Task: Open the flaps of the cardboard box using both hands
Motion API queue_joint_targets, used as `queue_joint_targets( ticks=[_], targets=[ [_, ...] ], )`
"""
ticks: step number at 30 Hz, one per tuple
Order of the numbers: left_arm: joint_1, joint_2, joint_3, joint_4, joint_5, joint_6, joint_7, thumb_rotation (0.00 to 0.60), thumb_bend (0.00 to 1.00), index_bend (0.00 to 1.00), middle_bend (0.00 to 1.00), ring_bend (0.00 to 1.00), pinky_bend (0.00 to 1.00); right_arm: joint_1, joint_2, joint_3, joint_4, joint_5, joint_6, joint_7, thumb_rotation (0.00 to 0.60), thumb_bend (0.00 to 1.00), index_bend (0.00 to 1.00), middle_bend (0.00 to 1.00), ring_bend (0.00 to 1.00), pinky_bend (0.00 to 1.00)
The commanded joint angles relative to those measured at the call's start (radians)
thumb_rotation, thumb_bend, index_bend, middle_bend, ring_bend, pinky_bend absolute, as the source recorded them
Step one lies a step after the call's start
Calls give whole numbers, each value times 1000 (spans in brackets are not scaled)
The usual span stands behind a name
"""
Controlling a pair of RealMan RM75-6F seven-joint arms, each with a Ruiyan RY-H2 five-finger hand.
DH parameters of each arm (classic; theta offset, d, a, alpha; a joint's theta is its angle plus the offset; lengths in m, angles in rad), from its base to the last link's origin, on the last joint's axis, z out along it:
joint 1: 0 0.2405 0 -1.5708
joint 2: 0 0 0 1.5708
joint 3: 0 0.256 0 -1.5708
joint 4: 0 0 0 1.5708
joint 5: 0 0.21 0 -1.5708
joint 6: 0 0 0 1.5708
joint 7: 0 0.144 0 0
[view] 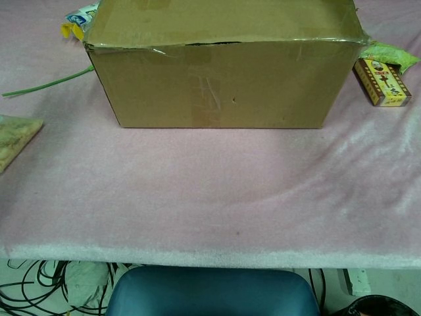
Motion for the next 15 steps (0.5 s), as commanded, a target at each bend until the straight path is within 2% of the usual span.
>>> queue_joint_targets(
  ticks=[1, 15],
  targets=[
    [1, 0, -2, 1, 2, -2, -1, 600, 89, 0, 0, 0, 0, 35, -39, -4, 61, 22, -26, -2, 600, 289, 151, 202, 217, 367],
    [3, 5, -9, 0, -2, -24, -6, 600, 89, 0, 0, 0, 0, 73, -93, -35, 182, 29, -101, 27, 600, 289, 151, 197, 217, 368]
  ],
)
